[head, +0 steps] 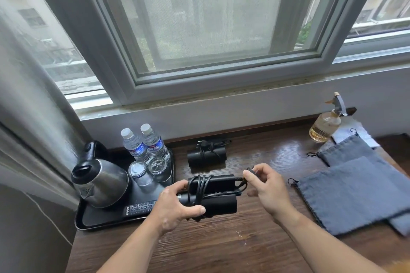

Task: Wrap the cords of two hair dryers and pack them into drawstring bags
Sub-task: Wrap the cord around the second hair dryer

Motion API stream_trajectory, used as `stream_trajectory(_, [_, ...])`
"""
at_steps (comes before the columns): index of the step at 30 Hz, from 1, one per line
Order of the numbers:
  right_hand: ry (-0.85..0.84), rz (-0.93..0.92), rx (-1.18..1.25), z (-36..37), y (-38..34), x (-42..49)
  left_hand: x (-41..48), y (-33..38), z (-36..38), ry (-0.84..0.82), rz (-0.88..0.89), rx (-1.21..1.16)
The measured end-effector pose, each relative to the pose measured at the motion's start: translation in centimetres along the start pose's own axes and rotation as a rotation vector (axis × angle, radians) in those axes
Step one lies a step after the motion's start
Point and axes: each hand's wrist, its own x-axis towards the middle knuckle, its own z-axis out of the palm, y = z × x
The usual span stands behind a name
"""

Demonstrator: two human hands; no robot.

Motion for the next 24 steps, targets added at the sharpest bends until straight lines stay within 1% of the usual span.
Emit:
stream_trajectory(4, [-0.043, 0.228, 0.139, 0.4, -0.4, 0.3, -0.5, 0.1, -0.3, -0.052, 0.017, -0.012])
stream_trajectory(9, [-0.045, 0.534, 0.382, 0.2, -0.7, 0.6, -0.8, 0.0, 0.1, -0.053, 0.079, -0.079])
stream_trajectory(11, [-0.036, 0.62, 0.461, 0.0, -0.6, 0.8, -0.6, -0.2, 0.3, -0.046, 0.077, -0.084])
stream_trajectory(13, [-0.028, 0.632, 0.474, 0.1, -0.2, 1.0, -0.3, -0.7, 0.5, -0.037, 0.057, -0.092])
stream_trajectory(16, [-0.062, 0.527, 0.293, 0.3, 0.3, 1.3, 0.5, -1.7, 1.1, -0.064, -0.015, -0.158])
stream_trajectory(19, [-0.124, 0.472, 0.202, 0.2, 0.9, 1.7, 0.8, -1.7, 1.9, -0.072, -0.041, -0.196])
stream_trajectory(24, [-0.158, 0.5, 0.155, 0.1, 2.3, 2.4, 1.6, -1.9, 3.4, -0.107, -0.117, -0.342])
